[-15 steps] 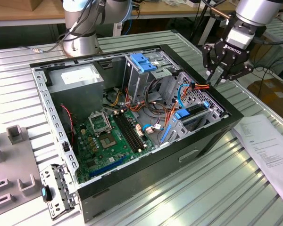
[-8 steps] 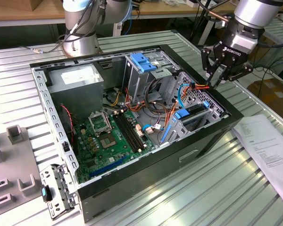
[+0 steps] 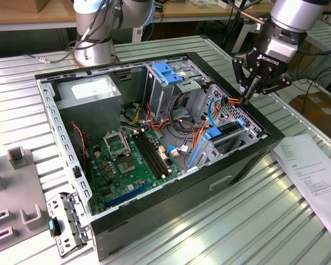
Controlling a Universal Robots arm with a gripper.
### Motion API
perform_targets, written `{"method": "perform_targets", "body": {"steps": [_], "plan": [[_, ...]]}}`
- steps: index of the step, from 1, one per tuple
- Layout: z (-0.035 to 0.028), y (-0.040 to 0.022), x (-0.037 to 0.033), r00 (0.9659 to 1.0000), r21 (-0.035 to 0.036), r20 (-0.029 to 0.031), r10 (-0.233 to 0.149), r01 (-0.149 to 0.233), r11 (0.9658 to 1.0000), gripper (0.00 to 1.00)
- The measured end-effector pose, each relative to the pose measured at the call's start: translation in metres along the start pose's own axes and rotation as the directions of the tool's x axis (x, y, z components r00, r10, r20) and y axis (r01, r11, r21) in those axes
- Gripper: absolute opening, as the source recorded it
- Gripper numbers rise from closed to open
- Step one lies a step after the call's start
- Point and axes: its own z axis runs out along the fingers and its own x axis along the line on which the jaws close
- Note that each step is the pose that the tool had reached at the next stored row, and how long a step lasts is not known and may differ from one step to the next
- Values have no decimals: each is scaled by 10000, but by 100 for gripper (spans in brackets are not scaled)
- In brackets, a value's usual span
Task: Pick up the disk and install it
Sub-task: 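Insert the first disk wire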
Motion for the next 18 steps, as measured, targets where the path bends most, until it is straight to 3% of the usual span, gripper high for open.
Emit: {"method": "perform_targets", "body": {"steps": [5, 11, 14, 15, 18], "plan": [[-3, 153, -96, 10000, 1, 0, -1, 1, 10000, 16], [-3, 154, -97, 10000, 0, 0, 24, -24, 10000, 16], [-2, 155, -98, 9990, -12, 0, 437, -437, 9990, 16], [-2, 155, -98, 9977, -19, -1, 681, -681, 9977, 16], [-1, 154, -98, 9883, -45, -4, 1524, -1524, 9883, 16]]}}
